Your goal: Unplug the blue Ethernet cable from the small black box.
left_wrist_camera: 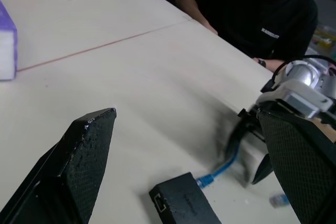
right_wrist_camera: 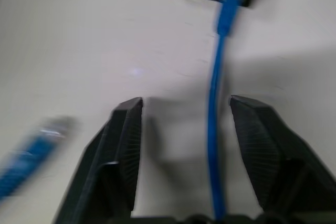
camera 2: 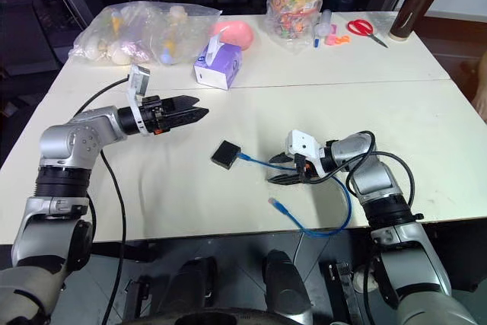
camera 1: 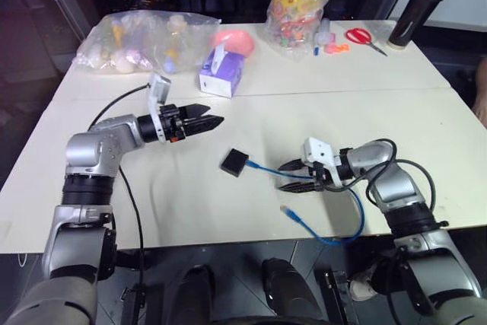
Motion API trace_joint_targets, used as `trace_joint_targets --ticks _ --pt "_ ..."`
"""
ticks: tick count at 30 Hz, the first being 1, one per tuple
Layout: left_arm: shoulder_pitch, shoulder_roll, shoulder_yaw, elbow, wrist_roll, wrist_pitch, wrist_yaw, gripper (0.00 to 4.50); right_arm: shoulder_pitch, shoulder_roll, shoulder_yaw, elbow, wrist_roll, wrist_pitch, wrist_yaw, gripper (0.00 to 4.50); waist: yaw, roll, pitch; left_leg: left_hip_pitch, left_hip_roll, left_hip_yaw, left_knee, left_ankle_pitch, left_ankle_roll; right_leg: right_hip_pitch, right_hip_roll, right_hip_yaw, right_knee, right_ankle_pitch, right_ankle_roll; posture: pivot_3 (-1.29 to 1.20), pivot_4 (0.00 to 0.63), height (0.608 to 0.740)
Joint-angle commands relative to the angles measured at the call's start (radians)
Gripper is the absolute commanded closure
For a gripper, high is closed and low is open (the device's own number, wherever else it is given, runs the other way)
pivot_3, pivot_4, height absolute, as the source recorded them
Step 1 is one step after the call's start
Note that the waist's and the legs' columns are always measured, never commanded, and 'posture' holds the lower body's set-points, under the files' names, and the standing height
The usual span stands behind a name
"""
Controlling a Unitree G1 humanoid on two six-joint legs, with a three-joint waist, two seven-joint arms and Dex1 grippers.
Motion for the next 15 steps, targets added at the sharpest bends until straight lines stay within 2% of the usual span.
trace_joint_targets --ticks 1,9,15 --pt "-0.042 -0.004 0.004 0.003 0.011 -0.029 -0.015 0.00 -0.049 0.008 -0.020 -0.078 0.038 0.033 -0.052 2.10 -0.001 0.000 0.000 -0.001 0.000 0.000 0.000 0.000 0.000 -0.001 0.000 0.000 0.000 0.000 0.000 0.00 0.150 0.739" --pt "-0.049 -0.032 0.000 0.037 0.032 -0.058 -0.015 0.00 -0.116 0.120 0.046 0.009 0.017 0.050 -0.176 2.10 0.001 0.000 0.000 -0.007 0.000 -0.001 -0.001 0.000 0.000 -0.007 0.000 -0.001 0.000 0.001 0.002 0.00 0.150 0.739" --pt "-0.034 -0.038 0.006 0.024 0.032 -0.056 -0.005 0.00 -0.109 0.142 0.075 0.037 0.017 0.044 -0.208 2.10 0.006 0.000 0.000 -0.008 0.000 -0.001 -0.001 0.000 0.000 -0.008 -0.001 -0.001 0.000 0.001 0.002 0.00 0.150 0.739"
